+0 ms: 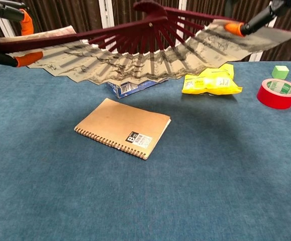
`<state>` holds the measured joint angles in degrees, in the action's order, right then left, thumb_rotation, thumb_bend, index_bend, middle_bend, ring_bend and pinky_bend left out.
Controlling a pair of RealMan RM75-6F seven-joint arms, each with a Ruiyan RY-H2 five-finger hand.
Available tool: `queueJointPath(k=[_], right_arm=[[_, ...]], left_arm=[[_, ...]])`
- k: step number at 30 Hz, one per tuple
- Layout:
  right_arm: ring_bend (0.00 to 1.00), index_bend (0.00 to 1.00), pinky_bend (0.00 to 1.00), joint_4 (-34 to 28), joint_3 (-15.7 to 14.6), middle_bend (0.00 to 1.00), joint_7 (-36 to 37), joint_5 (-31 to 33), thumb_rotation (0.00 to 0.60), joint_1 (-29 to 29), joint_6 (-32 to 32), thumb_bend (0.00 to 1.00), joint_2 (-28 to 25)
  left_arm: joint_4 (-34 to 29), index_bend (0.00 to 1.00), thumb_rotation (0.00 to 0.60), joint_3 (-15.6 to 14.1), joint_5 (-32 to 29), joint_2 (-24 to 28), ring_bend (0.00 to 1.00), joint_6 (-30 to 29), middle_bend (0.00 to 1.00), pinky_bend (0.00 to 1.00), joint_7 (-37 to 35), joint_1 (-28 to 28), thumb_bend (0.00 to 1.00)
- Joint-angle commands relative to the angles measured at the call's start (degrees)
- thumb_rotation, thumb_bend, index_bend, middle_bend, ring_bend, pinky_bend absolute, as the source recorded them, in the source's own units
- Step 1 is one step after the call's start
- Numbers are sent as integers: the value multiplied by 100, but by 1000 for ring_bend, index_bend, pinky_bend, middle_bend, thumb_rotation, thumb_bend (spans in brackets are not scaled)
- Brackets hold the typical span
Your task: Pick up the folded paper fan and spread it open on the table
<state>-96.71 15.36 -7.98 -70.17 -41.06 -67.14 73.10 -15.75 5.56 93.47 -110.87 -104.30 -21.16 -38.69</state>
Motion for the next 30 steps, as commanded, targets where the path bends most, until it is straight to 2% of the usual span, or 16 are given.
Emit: queueJointPath(k=[1, 5, 7, 9, 10, 12, 14, 17, 26, 28, 30], right_arm=[[248, 929, 167, 104, -100, 201, 43, -110, 600, 19, 84, 495, 58], [248, 928, 167, 175, -152, 200, 110, -179, 600, 20, 184, 494, 91], [242, 869, 163, 178, -185, 200, 68, -169, 600, 15, 266, 494, 69], [212, 702, 140, 139, -229, 188, -40, -67, 600, 2, 417, 455, 14], [184, 572, 118, 96, -245, 167, -115, 22, 600, -9, 512, 402, -33], [142, 385, 90, -22, -280, 124, -378, 289, 600, -56, 758, 309, -178], [117, 265, 74, -123, -310, 100, -771, 576, 600, -112, 909, 272, -317], [106, 208, 69, -219, -351, 87, -1323, 928, 600, -189, 988, 258, -454], [101, 178, 69, -261, -434, 79, -2136, 1709, 600, -268, 965, 256, -744], [101, 178, 69, -235, -451, 79, -2210, 1750, 600, -265, 915, 255, -742], [101, 178, 69, -211, -457, 79, -2203, 1766, 600, -247, 873, 255, -719]], left_arm=[[-17, 659, 600, -36, 1, 15, 52, 11, 474, 38, 59, 6, 370], [-39, 654, 600, -88, -8, 30, 50, 69, 471, 38, 136, 17, 367], [-41, 654, 600, -112, -11, 26, 50, 105, 471, 37, 173, 23, 366], [-26, 654, 600, -138, -9, 18, 50, 128, 472, 37, 220, 27, 366], [-13, 654, 600, -151, -7, 13, 50, 138, 471, 37, 248, 28, 366], [19, 653, 600, -178, -5, -2, 50, 164, 470, 37, 311, 33, 366], [59, 653, 600, -206, 0, -15, 50, 178, 470, 37, 390, 35, 365], [117, 652, 600, -229, -8, -39, 50, 214, 469, 38, 556, 28, 367], [150, 656, 600, -324, 4, -33, 50, 241, 471, 37, 695, 46, 370], [146, 638, 600, -360, 21, -22, 45, 266, 454, 34, 694, 66, 371], [159, 575, 600, -416, 43, 6, 20, 350, 399, 22, 738, 106, 370]])
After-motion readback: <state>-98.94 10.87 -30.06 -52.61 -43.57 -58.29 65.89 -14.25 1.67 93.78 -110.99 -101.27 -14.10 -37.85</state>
